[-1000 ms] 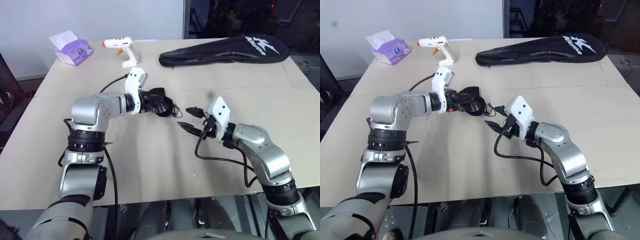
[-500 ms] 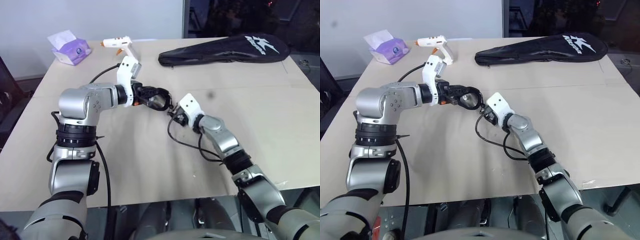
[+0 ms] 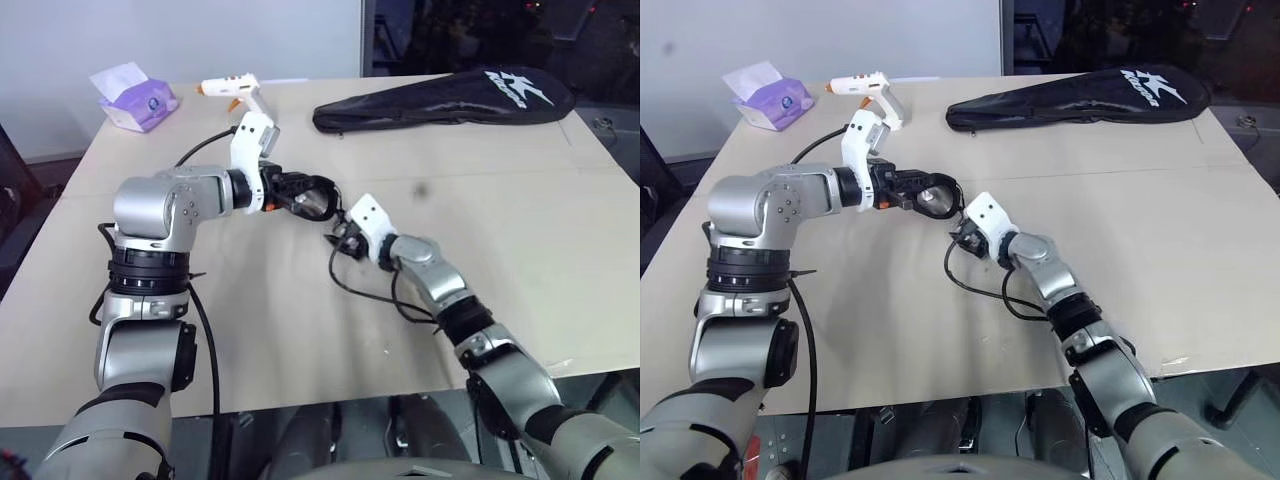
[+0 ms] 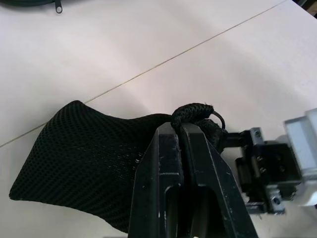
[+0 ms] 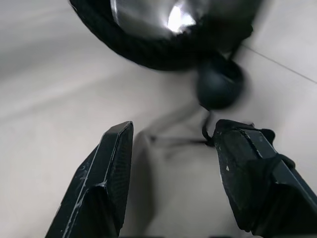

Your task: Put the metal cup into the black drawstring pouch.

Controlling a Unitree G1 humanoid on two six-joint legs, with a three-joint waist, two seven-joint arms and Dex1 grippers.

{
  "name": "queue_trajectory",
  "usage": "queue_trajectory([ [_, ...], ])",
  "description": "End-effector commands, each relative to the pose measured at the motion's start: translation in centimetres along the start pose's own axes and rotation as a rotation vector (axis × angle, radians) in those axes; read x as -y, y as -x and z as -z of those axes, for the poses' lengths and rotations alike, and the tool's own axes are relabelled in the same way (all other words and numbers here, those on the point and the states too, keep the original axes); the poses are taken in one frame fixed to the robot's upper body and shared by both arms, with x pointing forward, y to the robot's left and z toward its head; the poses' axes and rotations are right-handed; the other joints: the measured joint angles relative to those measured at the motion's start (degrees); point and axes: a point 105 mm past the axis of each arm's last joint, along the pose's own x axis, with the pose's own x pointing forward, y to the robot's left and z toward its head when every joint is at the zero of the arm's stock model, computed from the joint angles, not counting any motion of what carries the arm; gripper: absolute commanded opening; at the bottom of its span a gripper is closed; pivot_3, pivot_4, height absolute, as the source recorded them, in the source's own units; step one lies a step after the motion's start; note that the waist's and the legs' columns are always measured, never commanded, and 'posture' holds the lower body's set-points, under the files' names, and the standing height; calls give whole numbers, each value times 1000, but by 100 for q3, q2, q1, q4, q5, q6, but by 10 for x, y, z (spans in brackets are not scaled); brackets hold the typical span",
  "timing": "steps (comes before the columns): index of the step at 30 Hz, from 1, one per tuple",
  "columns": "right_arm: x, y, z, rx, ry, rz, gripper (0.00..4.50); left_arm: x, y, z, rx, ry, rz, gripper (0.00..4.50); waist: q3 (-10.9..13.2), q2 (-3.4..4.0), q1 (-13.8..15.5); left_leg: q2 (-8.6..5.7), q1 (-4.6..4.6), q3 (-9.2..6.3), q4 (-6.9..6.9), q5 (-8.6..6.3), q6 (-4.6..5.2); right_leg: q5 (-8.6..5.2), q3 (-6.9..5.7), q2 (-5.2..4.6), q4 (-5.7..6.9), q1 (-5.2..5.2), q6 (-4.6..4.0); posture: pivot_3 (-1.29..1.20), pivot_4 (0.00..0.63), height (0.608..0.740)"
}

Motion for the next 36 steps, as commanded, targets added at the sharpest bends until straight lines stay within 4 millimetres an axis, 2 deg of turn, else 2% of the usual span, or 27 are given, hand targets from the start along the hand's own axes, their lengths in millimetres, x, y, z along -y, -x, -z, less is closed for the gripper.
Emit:
queue_trajectory([
  [1,6,-4,-17,79,12,18,2172,1,10,-14,58,-40,-10,0,0,0,4,0,0,0,0,0,0,0,-1,0,0,0,0,0,150,740],
  [2,7,-4,-18,91,3,26,1870,1,10,-14,58,-41,-10,0,0,0,6,0,0,-1,0,0,0,0,-1,0,0,0,0,0,150,740],
  [6,16,5,-17,100,23,74,58,0,12,-12,60,-41,-15,0,0,0,12,0,0,-1,0,0,0,0,-2,-1,0,0,0,0,150,740],
  [9,23,15,-14,78,79,106,58,0,11,-10,65,-51,-10,0,0,0,17,0,0,-2,0,0,0,0,-2,-1,-1,0,0,0,150,740],
  [13,47,60,-25,39,219,240,58,13,7,-10,120,-110,66,0,1,2,35,-1,-3,-3,0,0,0,0,-3,-4,-1,0,0,0,150,740],
  [16,59,97,-40,-43,398,316,58,36,6,2,100,-127,226,0,4,6,42,-2,-10,-2,1,0,0,0,-2,-6,-2,-4,0,0,150,740],
  [19,65,126,-61,-119,544,374,0,66,5,7,94,-154,386,940,4,6,42,-1,-10,-2,1,0,0,0,-2,-3,-2,-5,0,0,150,740],
  [20,65,134,-68,-142,593,380,0,74,0,6,99,-177,404,1441,4,6,42,0,-10,-2,1,0,0,0,-2,-3,-1,-5,0,0,150,740],
  [23,61,146,-78,-199,687,374,0,93,-17,0,112,-237,457,2835,3,6,76,1,-5,-1,3,0,1,0,-3,-2,-1,2,0,0,150,740],
  [29,55,151,-90,-260,775,372,0,132,-61,-15,158,-267,554,2835,3,4,156,-3,-5,1,10,-1,3,0,-6,-4,-2,7,0,0,150,740],
  [32,53,153,-91,-278,780,374,0,141,-68,-18,164,-251,591,2835,3,4,158,-2,-6,2,6,-1,3,-1,-3,-3,-4,5,0,0,150,740],
  [36,52,155,-90,-291,771,388,0,145,-74,-19,171,-237,603,2835,3,4,176,0,-7,2,4,-1,3,-1,-3,-2,-4,2,0,0,150,740],
])
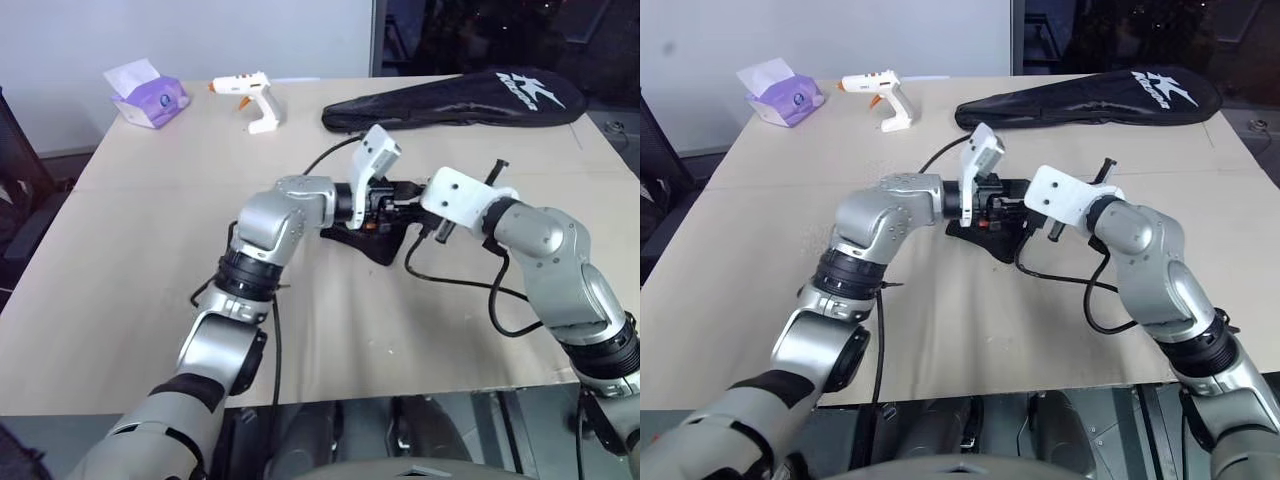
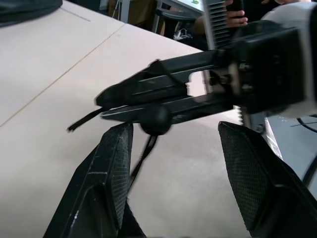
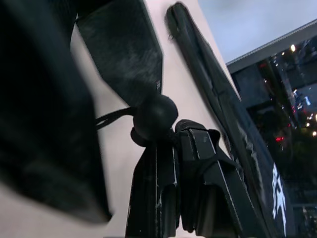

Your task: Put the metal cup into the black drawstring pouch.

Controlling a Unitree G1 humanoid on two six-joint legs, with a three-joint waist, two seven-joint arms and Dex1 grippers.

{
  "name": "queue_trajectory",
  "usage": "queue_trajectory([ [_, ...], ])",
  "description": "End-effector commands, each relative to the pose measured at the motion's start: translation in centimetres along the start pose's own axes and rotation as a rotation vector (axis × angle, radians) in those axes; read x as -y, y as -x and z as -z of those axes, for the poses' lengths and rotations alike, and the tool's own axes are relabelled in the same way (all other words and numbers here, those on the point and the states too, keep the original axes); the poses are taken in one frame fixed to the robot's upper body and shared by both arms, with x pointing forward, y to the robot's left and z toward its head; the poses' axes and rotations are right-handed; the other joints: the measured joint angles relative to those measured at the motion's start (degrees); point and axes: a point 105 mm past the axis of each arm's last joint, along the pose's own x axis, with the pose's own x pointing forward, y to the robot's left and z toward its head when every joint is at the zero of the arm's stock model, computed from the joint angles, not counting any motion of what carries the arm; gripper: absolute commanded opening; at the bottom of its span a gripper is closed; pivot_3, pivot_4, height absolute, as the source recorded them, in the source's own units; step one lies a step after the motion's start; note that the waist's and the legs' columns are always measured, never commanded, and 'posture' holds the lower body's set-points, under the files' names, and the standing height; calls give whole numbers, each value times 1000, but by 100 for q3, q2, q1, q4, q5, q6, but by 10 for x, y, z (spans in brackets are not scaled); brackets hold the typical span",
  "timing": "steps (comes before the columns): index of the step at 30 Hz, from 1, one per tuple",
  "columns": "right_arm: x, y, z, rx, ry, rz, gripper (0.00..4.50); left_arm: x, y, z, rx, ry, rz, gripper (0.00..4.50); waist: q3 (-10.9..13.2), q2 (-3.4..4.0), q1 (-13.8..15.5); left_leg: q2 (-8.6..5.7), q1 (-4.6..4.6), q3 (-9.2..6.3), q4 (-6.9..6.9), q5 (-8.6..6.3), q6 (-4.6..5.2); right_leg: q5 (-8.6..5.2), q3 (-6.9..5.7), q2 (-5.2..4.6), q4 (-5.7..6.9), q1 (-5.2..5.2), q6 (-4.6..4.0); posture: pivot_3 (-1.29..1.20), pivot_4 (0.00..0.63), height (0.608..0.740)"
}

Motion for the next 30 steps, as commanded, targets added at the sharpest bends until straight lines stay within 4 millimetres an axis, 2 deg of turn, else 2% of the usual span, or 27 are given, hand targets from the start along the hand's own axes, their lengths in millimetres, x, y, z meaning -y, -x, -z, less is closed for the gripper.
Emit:
queue_trajectory([
  [1,6,7,-11,27,22,36,0,2,-5,-13,38,-32,13,2835,0,0,18,0,0,0,1,0,0,0,-1,0,-1,1,0,0,150,740],
  [2,5,7,-11,25,19,35,0,1,-6,-13,43,-28,11,2835,0,0,23,-1,0,0,2,0,0,0,0,-1,-1,1,0,0,150,740],
  [5,3,9,-11,16,11,35,0,2,-9,-15,54,-19,22,2055,0,0,27,-1,-1,-1,3,0,0,0,-1,-2,-1,1,0,0,150,740],
  [8,2,10,-9,7,5,34,0,4,-10,-15,57,-15,35,668,0,0,22,-1,-2,-1,3,0,0,0,-2,-1,-1,1,0,0,150,740],
  [10,2,11,-7,-3,5,33,0,5,-11,-15,60,-15,42,54,0,0,21,-1,-1,-1,3,0,0,0,-1,-1,-1,1,0,0,150,740],
  [15,2,13,0,-22,0,32,0,5,-8,-13,59,-16,43,54,0,0,26,-1,-2,-1,3,0,0,0,-2,-1,-2,1,0,0,150,740],
  [19,1,14,2,-25,-15,33,0,7,-3,-11,61,-14,56,1475,0,0,23,-1,-1,-1,2,0,0,0,-2,-1,-1,1,0,0,150,740],
  [20,1,14,2,-24,-16,32,0,7,-3,-12,65,-14,49,2186,0,0,23,-1,-1,-2,2,0,0,0,-2,-1,-1,1,0,0,150,740],
  [23,-1,13,2,-19,-20,29,0,7,-5,-16,72,-6,46,3239,0,0,26,-1,-1,-2,4,0,0,0,-2,-1,-2,2,0,0,150,740],
  [30,-1,13,2,-18,-23,27,0,11,-8,-10,51,-14,62,3239,0,0,24,-1,-1,-2,4,0,0,0,-3,-1,-1,1,0,0,150,740],
])
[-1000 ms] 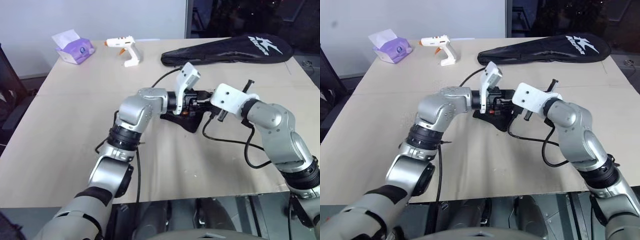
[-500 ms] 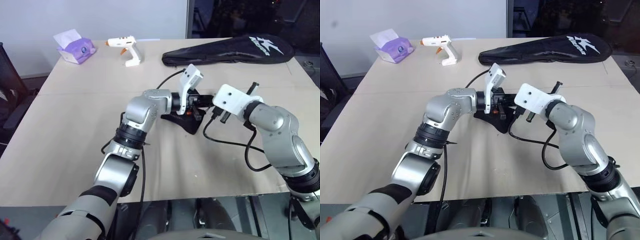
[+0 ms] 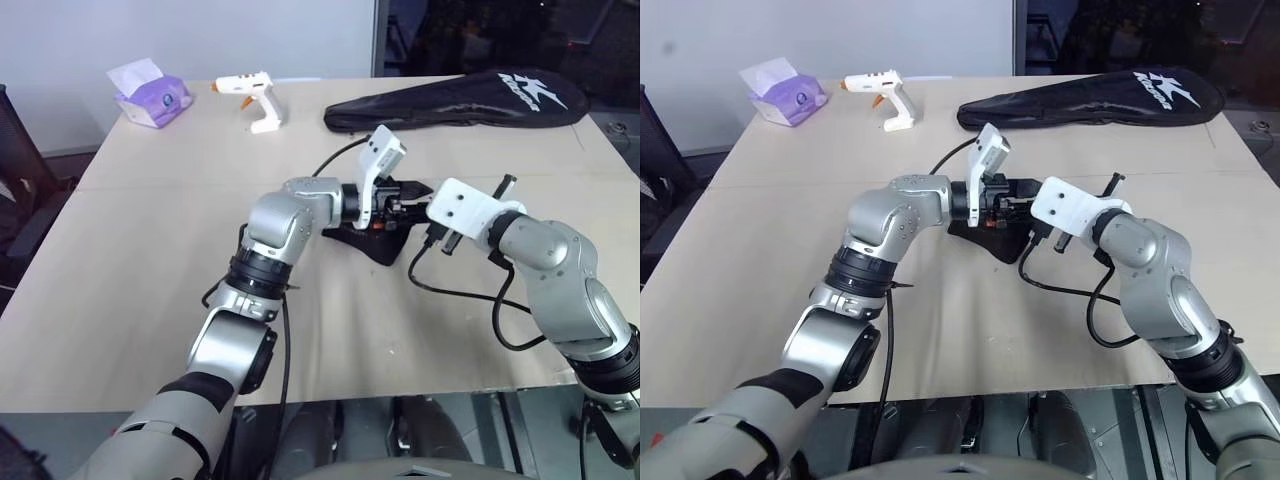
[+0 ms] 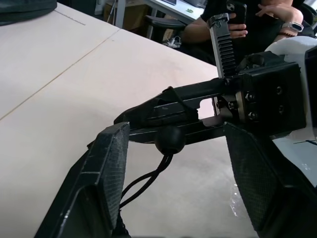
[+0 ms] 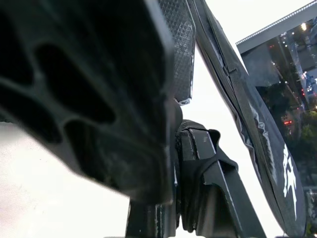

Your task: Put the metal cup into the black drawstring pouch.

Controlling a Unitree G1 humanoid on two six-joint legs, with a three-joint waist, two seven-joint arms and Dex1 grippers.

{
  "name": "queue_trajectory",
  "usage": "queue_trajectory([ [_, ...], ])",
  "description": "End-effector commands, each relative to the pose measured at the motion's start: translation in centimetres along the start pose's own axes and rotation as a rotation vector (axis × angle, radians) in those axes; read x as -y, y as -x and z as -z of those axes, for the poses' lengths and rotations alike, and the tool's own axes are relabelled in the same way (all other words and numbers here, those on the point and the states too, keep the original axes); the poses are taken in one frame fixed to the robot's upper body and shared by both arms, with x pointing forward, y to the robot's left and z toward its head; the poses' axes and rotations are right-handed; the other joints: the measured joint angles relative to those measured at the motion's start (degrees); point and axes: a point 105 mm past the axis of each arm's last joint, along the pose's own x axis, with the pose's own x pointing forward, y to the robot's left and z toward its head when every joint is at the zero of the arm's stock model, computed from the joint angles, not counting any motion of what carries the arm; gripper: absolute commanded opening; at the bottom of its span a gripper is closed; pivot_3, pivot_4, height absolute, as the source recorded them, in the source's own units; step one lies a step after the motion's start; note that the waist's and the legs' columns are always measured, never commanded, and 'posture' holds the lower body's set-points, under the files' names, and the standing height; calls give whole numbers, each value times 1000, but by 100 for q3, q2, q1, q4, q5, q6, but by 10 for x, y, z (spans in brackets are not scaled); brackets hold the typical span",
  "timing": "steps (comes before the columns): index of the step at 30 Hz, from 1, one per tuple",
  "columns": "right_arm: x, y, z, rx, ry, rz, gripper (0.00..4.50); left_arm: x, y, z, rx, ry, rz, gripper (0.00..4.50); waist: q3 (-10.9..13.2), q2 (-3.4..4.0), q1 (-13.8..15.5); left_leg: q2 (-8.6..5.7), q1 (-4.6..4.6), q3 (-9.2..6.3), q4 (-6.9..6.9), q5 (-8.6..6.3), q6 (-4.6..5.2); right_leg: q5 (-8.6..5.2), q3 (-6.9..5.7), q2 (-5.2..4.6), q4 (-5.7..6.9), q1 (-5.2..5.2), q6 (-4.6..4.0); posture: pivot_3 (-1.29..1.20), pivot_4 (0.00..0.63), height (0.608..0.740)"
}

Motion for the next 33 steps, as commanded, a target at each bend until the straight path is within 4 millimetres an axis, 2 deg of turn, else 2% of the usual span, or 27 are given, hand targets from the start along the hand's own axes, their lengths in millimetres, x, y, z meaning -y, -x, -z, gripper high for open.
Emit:
queue_trajectory([
  [1,10,7,-10,44,16,42,0,7,-2,-9,27,-45,23,2866,0,0,1,0,0,0,0,0,0,0,0,0,0,0,0,0,150,740],
  [3,10,7,-11,45,13,42,0,7,-3,-9,30,-43,21,2461,0,0,2,0,0,0,0,0,0,0,0,0,0,0,0,0,150,740],
  [6,9,7,-11,46,10,41,0,7,-4,-8,31,-39,26,863,0,0,1,0,0,0,0,0,0,0,0,0,0,0,0,0,150,740],
  [8,9,7,-11,46,8,40,0,6,-4,-7,25,-35,24,82,0,0,1,0,0,0,0,0,0,0,0,0,0,0,0,0,150,740],
  [10,10,8,-11,46,2,42,0,5,-5,-3,9,-33,16,82,0,0,2,0,0,0,0,0,0,0,0,0,0,0,0,0,150,740],
  [14,17,10,-3,28,-34,69,0,-4,0,16,-57,-26,-22,82,0,0,1,0,0,1,0,0,0,0,1,0,0,0,0,0,150,740],
  [19,26,16,6,7,-51,90,0,-8,6,15,-23,-34,-53,82,0,0,9,0,0,0,0,0,0,0,0,0,0,0,0,0,150,740],
  [22,26,18,6,11,-54,86,0,-10,8,8,9,-62,-74,878,0,0,12,0,0,-1,0,0,0,0,-1,-1,0,0,0,0,150,740],
  [25,26,18,5,15,-54,80,0,-8,5,3,17,-88,-74,2248,0,0,9,0,0,0,0,0,0,0,1,-1,0,0,0,0,150,740],
  [33,21,16,-2,34,-55,60,0,2,-13,-4,8,-158,-28,2248,0,0,14,0,-1,0,0,0,0,0,0,-1,-1,2,0,0,150,740],
])
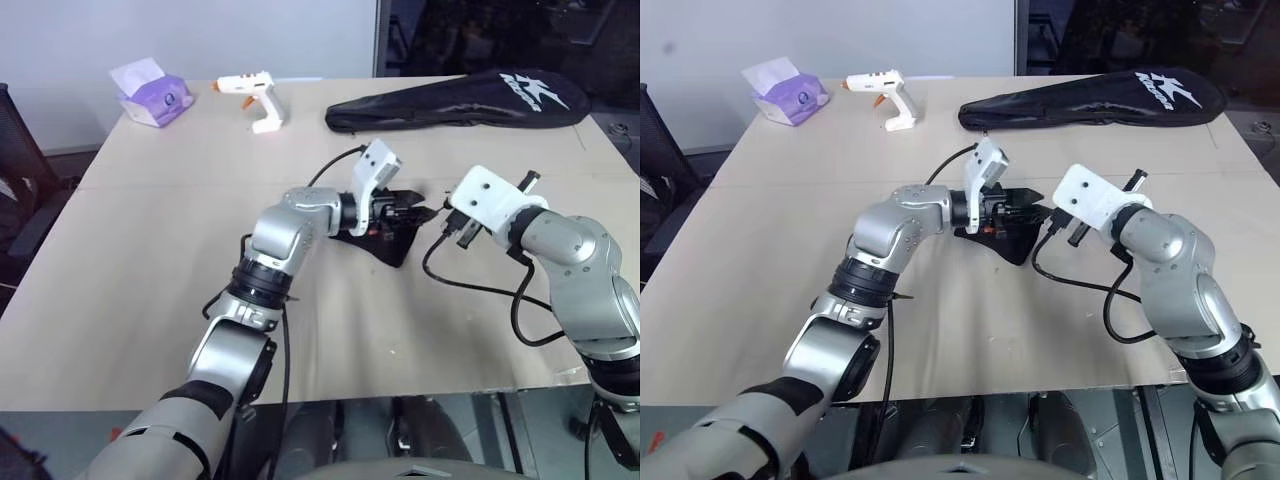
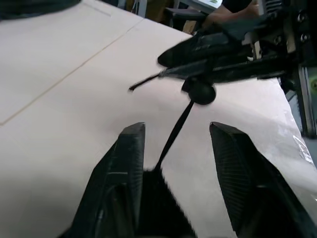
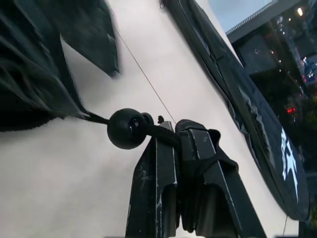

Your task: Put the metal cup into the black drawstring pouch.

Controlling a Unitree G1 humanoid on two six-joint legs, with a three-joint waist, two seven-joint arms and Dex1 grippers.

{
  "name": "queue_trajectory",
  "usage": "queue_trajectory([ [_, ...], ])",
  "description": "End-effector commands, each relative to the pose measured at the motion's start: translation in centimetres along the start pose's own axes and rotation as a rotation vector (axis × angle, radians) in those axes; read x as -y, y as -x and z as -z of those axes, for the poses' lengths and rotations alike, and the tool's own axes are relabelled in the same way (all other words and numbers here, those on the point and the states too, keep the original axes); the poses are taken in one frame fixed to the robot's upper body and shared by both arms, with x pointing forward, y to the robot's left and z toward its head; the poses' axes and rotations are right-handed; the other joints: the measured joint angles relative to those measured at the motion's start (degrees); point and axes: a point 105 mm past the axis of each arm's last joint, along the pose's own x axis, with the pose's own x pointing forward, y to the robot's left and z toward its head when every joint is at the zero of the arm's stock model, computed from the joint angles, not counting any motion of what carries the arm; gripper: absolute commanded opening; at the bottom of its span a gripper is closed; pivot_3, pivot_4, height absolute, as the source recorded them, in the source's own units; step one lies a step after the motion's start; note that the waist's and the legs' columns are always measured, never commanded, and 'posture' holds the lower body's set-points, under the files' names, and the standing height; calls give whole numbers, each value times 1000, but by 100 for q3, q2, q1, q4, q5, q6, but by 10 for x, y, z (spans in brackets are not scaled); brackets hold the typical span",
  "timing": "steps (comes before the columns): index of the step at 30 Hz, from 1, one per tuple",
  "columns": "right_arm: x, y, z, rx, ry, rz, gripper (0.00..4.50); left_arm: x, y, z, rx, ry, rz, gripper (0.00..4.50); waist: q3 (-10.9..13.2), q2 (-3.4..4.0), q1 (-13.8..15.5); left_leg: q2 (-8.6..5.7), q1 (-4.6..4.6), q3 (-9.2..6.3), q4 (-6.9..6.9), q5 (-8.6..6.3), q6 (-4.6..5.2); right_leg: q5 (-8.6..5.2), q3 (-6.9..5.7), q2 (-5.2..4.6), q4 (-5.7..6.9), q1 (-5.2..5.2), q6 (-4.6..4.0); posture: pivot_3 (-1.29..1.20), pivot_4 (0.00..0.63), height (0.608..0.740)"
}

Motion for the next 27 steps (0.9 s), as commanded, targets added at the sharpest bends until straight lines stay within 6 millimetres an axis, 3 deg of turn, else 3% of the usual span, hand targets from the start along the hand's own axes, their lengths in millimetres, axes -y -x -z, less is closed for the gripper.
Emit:
queue_trajectory([
  [1,4,5,-13,45,20,24,0,8,-7,-16,31,-71,42,2248,0,0,-1,0,0,0,0,0,0,0,0,0,0,0,0,0,150,740],
  [13,4,7,-16,43,17,26,0,14,-19,-14,10,-103,96,2248,0,0,-8,0,0,0,0,0,0,0,0,1,1,0,0,0,150,740],
  [16,4,7,-16,43,15,26,0,14,-21,-14,10,-103,99,1649,0,0,-8,0,0,0,0,0,0,0,0,1,1,0,0,0,150,740],
  [19,4,8,-17,43,12,25,0,14,-22,-14,11,-98,105,280,0,0,-11,0,0,0,0,0,0,0,0,1,1,0,0,0,150,740],
  [23,6,9,-13,30,-1,35,0,10,-18,-7,-12,-90,92,190,0,0,-10,0,0,0,0,0,0,0,0,1,1,0,0,0,150,740],
  [27,35,14,13,-64,-73,170,0,-2,4,22,-120,-78,46,190,-1,1,-28,1,2,0,-1,0,0,0,2,2,2,-1,0,0,150,740],
])
